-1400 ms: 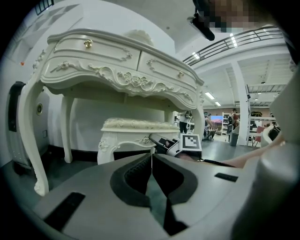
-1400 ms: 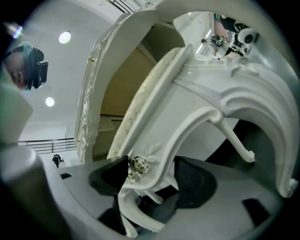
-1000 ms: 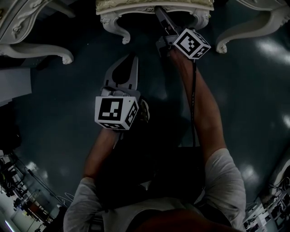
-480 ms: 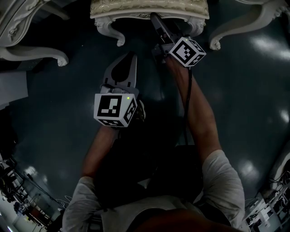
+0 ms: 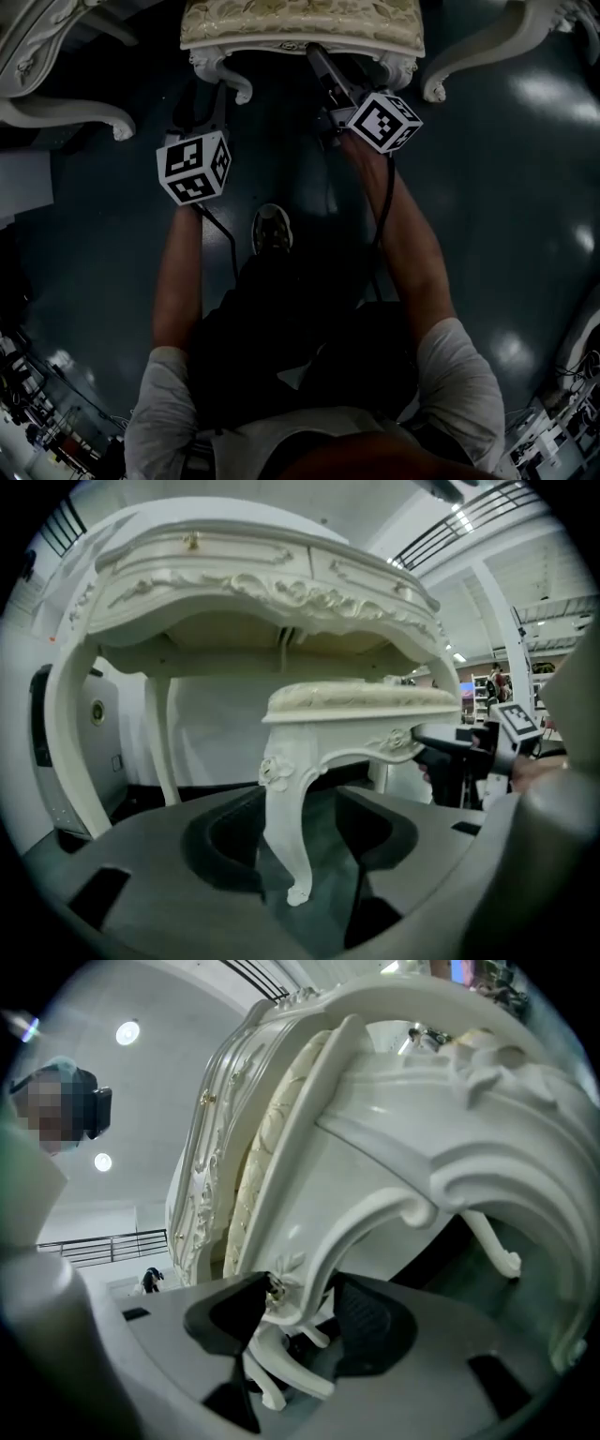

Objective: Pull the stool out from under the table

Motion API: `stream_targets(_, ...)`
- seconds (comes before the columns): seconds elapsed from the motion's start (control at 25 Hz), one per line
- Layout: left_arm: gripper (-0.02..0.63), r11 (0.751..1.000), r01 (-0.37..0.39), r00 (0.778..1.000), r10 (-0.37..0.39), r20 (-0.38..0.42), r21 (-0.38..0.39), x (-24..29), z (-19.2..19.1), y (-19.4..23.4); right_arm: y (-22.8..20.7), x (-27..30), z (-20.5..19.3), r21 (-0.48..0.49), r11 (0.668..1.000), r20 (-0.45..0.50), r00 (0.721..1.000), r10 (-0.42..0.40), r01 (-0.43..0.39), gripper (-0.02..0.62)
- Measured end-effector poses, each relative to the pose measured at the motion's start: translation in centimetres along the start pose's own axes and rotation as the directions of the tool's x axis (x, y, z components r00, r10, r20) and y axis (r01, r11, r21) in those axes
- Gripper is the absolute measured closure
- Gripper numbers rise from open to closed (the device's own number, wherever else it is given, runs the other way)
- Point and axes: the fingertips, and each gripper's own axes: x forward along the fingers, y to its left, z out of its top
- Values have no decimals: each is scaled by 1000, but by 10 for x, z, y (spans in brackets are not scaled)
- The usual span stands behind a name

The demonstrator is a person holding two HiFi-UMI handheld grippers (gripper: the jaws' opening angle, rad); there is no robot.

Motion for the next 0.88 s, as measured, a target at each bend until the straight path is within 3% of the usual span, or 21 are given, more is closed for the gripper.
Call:
stream_targets(0.04,370,1000,-13,999,13,-35,7,14,-10,8,-3,-2,-2,0,1000,-6,1000,-1,1,359)
stream_targets(0.2,319,993,-69,992,78,-101,94,51,-25,23,-4,0,0,-3,1000,-19,1000,-3,3,359)
stream_targets(0.32,319,993,-55,992,66,-106,102,68,-16,18,2,4,7,-8,1000,-29,1000,-2,2,359)
stream_targets(0.56,351,989,-117,990,123,-62,87,74,-10,24,1,5,7,-11,1000,-32,999,-9,9,359)
stream_targets(0.88,357,989,-116,991,121,-54,86,39,-25,18,17,-18,-8,-13,1000,-38,999,3,-4,359)
